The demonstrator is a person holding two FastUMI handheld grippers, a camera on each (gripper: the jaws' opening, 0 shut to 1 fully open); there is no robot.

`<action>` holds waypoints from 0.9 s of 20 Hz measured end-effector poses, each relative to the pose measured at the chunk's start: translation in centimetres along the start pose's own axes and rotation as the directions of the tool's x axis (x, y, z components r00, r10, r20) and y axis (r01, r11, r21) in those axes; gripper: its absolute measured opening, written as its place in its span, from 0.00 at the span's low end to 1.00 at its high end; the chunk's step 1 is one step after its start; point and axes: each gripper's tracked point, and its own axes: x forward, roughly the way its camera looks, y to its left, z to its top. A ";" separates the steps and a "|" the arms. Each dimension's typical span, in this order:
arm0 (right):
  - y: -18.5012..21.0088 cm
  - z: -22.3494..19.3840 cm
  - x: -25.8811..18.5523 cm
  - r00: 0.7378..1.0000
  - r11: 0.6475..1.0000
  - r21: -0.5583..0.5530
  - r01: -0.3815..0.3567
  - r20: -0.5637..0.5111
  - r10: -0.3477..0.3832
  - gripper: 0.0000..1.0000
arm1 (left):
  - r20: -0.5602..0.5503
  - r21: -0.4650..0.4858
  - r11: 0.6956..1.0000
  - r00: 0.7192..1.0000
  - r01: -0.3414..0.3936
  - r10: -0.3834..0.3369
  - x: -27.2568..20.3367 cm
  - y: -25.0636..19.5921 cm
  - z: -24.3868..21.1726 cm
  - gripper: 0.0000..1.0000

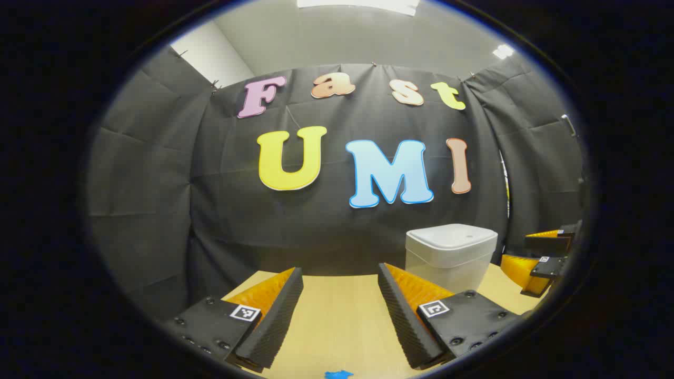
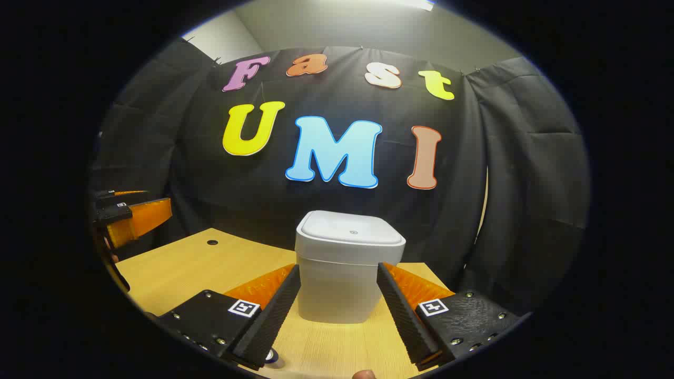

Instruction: Press the lid of the desktop garbage bin to open it, pick up the crumpled paper on the desktop and throw it into the bin, then pick up the pop can on the desktop and drop it into the bin, and finally close the garbage bin lid.

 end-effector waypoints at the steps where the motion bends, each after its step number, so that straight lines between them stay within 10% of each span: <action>1: -0.1 0.0 -0.2 1.000 1.000 0.005 0.001 -0.002 -0.001 0.94 | -0.003 -0.006 1.000 1.000 -0.001 0.001 -0.2 -0.1 -0.2 0.90; 18: -0.9 1.1 0.4 1.000 1.000 0.010 -0.012 0.026 0.012 0.94 | 0.001 0.014 0.996 0.997 -0.083 0.083 -0.9 3.4 -0.3 0.94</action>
